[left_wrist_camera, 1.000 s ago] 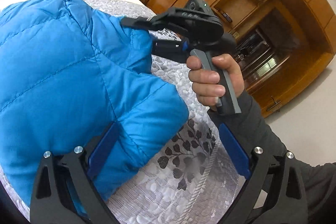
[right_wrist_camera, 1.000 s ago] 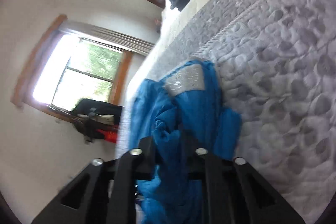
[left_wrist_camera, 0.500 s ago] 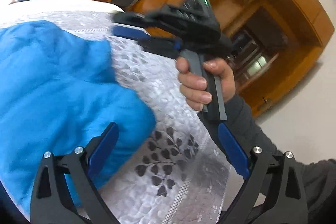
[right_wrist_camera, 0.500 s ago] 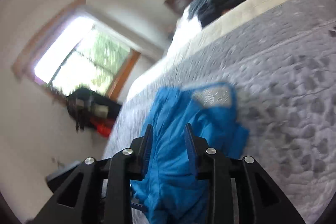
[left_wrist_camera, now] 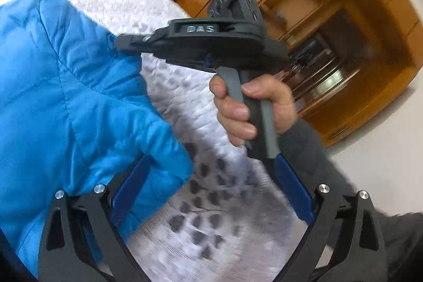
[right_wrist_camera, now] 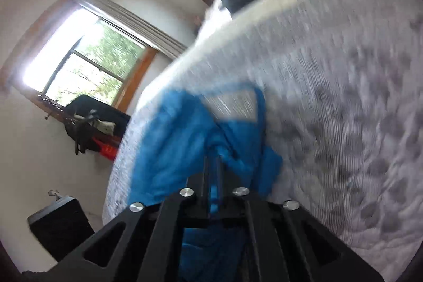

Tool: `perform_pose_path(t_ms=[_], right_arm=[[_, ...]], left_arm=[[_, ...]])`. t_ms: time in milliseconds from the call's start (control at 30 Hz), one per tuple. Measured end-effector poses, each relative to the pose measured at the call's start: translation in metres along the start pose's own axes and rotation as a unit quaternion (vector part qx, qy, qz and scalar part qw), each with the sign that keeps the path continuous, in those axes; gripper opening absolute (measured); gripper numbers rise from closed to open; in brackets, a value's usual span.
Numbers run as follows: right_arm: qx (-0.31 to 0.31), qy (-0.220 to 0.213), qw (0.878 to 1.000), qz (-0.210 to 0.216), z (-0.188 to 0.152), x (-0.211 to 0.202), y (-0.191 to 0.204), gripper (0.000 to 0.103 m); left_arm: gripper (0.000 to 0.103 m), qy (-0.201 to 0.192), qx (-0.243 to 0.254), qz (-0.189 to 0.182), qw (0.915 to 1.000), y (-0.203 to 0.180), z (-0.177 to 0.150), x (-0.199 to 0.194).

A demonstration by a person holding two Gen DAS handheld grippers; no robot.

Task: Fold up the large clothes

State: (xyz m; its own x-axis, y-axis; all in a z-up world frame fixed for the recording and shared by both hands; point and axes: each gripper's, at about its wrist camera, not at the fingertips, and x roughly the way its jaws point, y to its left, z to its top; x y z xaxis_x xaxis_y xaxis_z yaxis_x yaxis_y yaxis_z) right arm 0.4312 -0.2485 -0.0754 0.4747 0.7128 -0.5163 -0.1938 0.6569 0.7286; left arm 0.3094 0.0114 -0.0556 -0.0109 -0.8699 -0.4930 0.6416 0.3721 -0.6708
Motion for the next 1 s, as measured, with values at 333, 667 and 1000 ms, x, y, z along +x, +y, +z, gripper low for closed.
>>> perform_pose_path(t_ms=[333,667,1000], right_arm=[[-0.051,0.065,0.996,0.027,0.034,0.066,0.057,0.018],[-0.015,0.039,0.999,-0.007,0.015,0.042,0.017,0.014],[-0.079,0.094,0.990,-0.067,-0.040,0.024,0.035,0.025]], left_arm=[[0.096,-0.090,-0.132,-0.008,0.9870,0.100,0.043,-0.096],[0.096,-0.090,-0.136,-0.008,0.9866,0.107,0.032,-0.108],[0.100,-0.053,-0.186,0.090,0.9770,0.124,-0.051,-0.133]])
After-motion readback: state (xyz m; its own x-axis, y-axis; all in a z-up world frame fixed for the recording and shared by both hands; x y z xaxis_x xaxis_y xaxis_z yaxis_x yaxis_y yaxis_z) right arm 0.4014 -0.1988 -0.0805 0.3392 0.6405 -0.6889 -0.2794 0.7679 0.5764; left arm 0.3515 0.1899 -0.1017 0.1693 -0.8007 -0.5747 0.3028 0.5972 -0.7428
